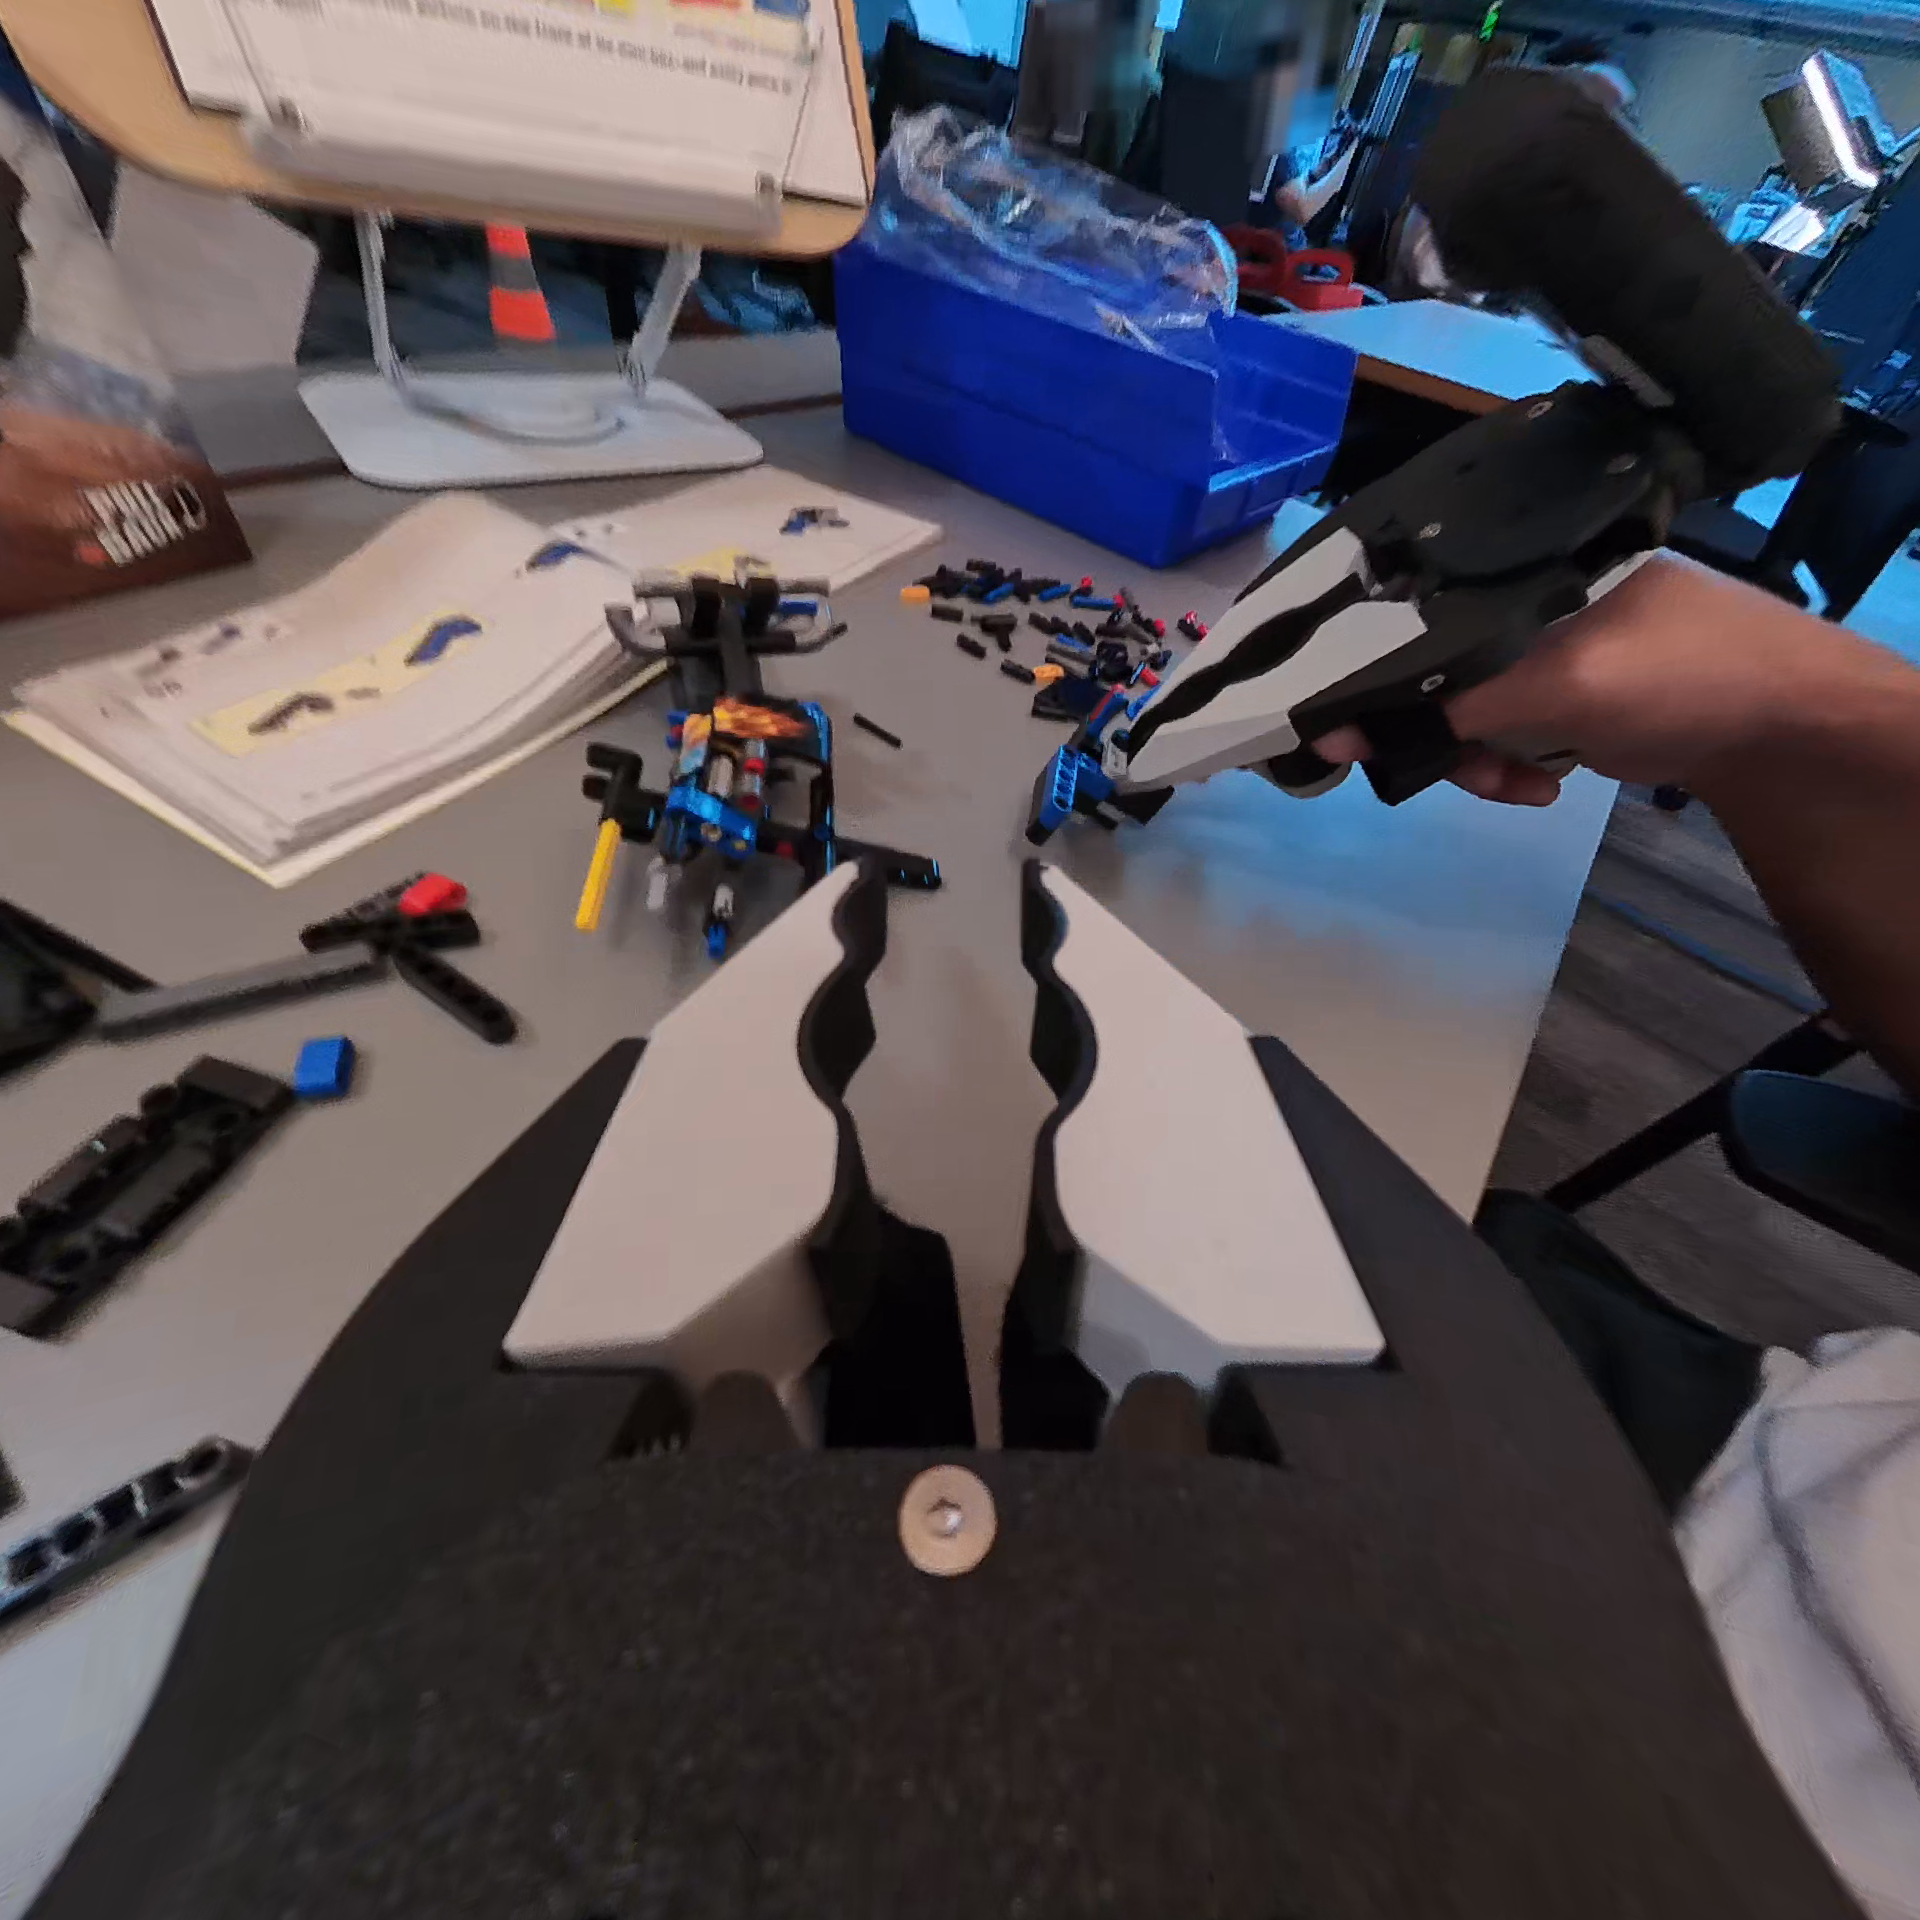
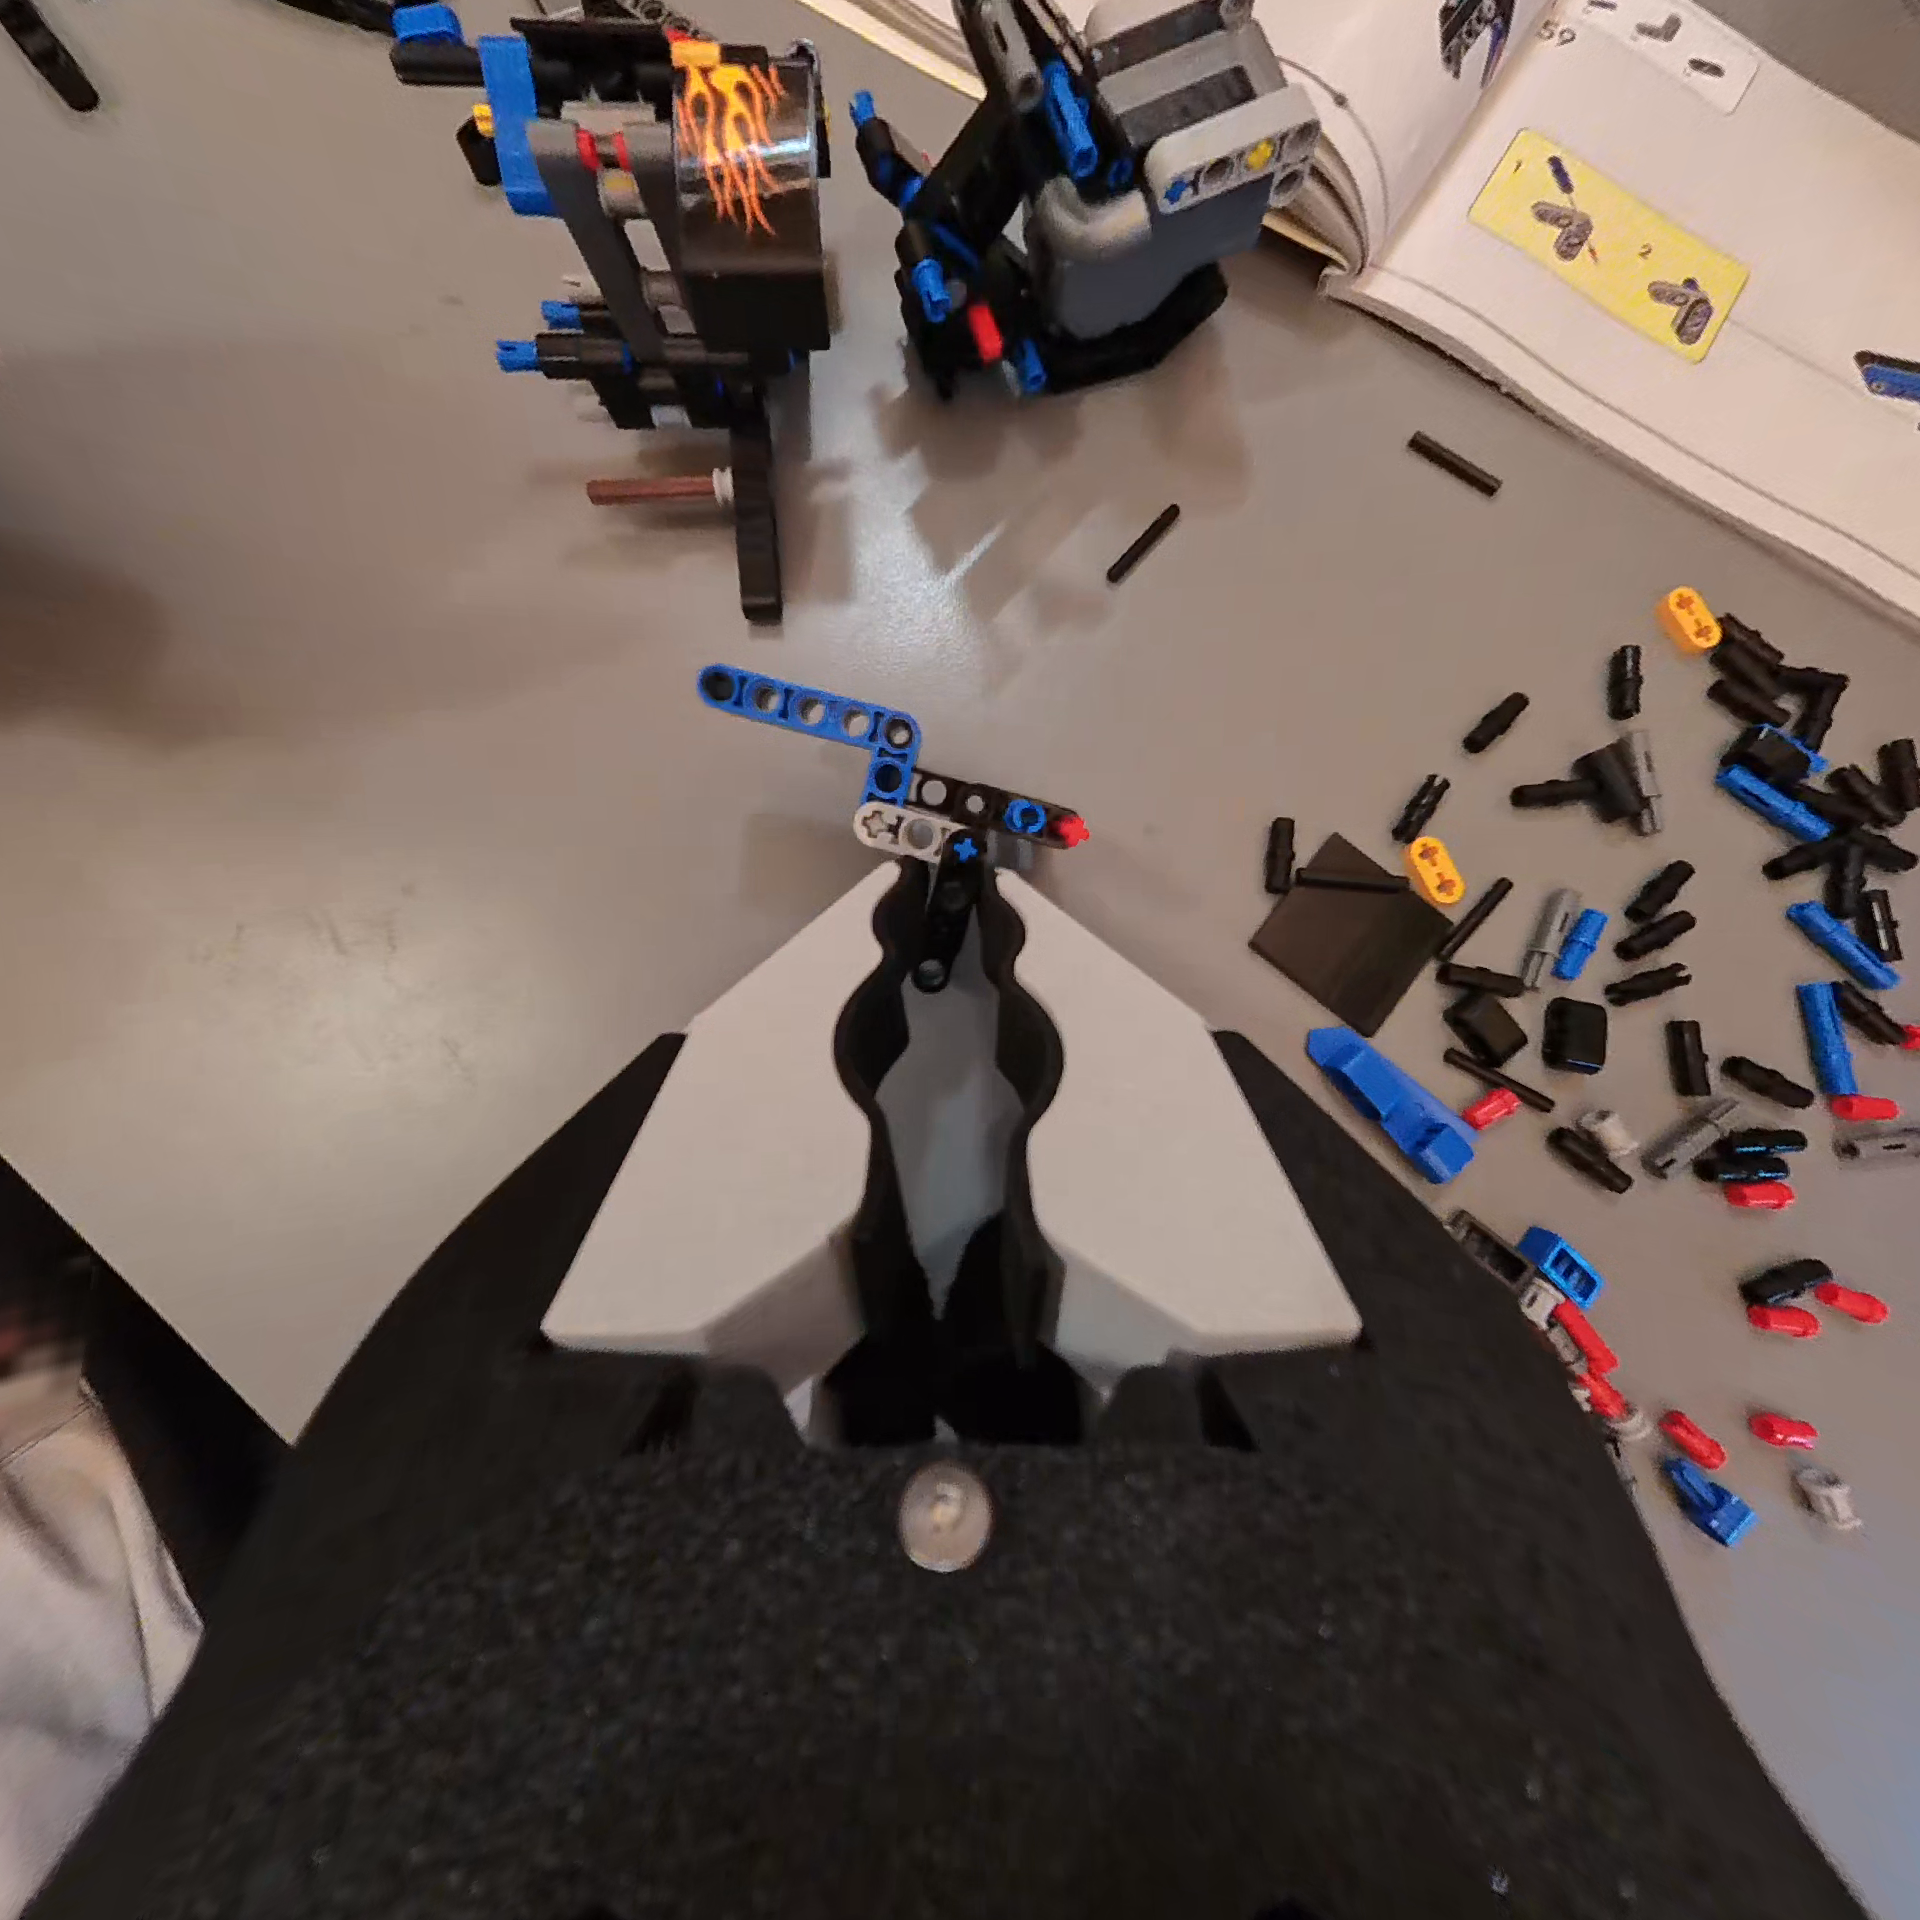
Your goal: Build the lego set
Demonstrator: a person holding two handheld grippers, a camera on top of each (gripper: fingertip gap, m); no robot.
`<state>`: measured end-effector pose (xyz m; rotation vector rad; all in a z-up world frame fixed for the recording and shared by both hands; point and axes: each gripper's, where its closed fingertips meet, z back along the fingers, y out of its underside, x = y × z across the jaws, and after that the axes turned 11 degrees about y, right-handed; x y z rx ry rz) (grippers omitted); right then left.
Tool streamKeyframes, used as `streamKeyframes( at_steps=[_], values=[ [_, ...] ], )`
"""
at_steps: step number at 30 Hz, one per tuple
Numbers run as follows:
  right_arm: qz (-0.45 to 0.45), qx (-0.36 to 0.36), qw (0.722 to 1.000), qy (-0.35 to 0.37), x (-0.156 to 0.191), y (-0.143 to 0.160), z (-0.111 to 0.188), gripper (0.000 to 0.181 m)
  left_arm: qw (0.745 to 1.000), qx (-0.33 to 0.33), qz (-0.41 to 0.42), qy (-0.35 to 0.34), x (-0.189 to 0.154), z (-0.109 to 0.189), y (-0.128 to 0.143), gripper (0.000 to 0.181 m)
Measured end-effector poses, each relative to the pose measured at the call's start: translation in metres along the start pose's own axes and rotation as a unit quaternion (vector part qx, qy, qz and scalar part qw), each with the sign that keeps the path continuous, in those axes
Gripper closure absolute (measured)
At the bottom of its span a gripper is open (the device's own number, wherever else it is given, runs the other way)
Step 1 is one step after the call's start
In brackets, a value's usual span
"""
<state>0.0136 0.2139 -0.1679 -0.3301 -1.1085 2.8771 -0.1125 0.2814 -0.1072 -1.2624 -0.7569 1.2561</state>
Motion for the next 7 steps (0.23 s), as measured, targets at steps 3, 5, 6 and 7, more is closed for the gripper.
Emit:
streamKeyframes(
  at_steps=[3,5,6,7],
  values=[
    [-0.01,-0.015,1.0,0.006,-0.006,-0.002,0.004,0.163,0.999,0.018,0.046,0.01,-0.001,0.002,0.01,0.149],
    [-0.025,-0.052,0.998,-0.007,-0.01,-0.004,0.018,0.161,0.998,0.001,0.055,0.002,-0.001,0.012,0.008,0.149],
    [-0.039,-0.072,0.997,-0.01,-0.016,-0.003,0.026,0.161,0.999,-0.01,0.053,-0.007,0.0,0.018,0.006,0.147],
    [-0.053,-0.101,0.993,-0.016,-0.021,-0.002,0.035,0.16,0.999,-0.018,0.048,-0.02,0.002,0.025,0.005,0.146]
  ],
)
